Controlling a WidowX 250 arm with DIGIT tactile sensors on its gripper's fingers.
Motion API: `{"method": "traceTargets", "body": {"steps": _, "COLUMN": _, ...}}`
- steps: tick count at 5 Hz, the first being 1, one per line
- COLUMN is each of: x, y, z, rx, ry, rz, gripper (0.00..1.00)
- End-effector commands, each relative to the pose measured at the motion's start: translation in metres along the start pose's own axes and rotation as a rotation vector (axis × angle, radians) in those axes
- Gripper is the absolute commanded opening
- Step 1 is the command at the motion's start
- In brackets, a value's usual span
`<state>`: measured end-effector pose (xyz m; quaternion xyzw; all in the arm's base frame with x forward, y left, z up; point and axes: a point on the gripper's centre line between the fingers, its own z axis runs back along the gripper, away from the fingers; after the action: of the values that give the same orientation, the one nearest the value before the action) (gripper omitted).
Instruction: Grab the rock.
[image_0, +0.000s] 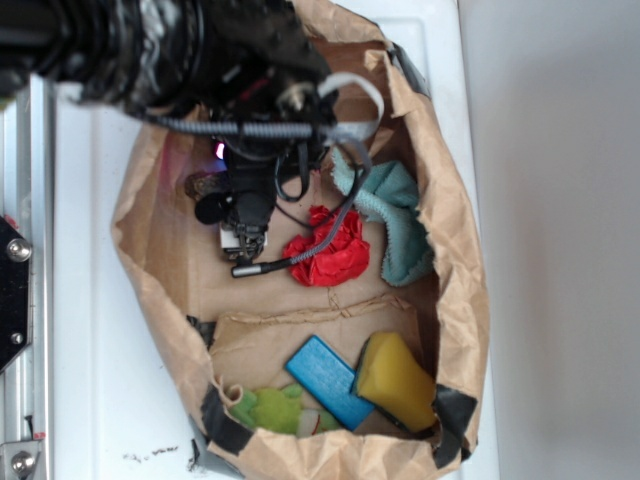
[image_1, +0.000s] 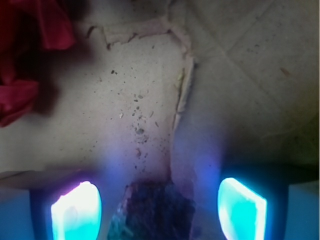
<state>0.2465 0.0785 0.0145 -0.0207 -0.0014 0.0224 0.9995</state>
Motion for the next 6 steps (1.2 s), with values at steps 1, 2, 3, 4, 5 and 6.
{"method": "traceTargets", "body": {"steps": 1, "x": 0.007, "y": 0.007, "z": 0.006, "rx": 0.005, "ry": -0.056, "rz": 0.032, "gripper": 0.0}}
{"method": "traceTargets", "body": {"steps": 2, "x": 0.008, "y": 0.01, "z": 0.009, "rx": 0.002, "ry": -0.069, "rz": 0.038, "gripper": 0.0}}
{"method": "traceTargets", "body": {"steps": 3, "x": 0.009, "y": 0.012, "z": 0.012, "rx": 0.0, "ry": -0.075, "rz": 0.044, "gripper": 0.0}}
{"method": "traceTargets", "body": {"steps": 4, "x": 0.009, "y": 0.016, "z": 0.018, "rx": 0.008, "ry": -0.074, "rz": 0.043, "gripper": 0.0}}
{"method": "traceTargets", "body": {"steps": 5, "x": 0.01, "y": 0.021, "z": 0.041, "rx": -0.005, "ry": -0.06, "rz": 0.064, "gripper": 0.0}}
{"method": "traceTargets", "body": {"steps": 6, "x": 0.018, "y": 0.008, "z": 0.063, "rx": -0.004, "ry": -0.05, "rz": 0.092, "gripper": 0.0}}
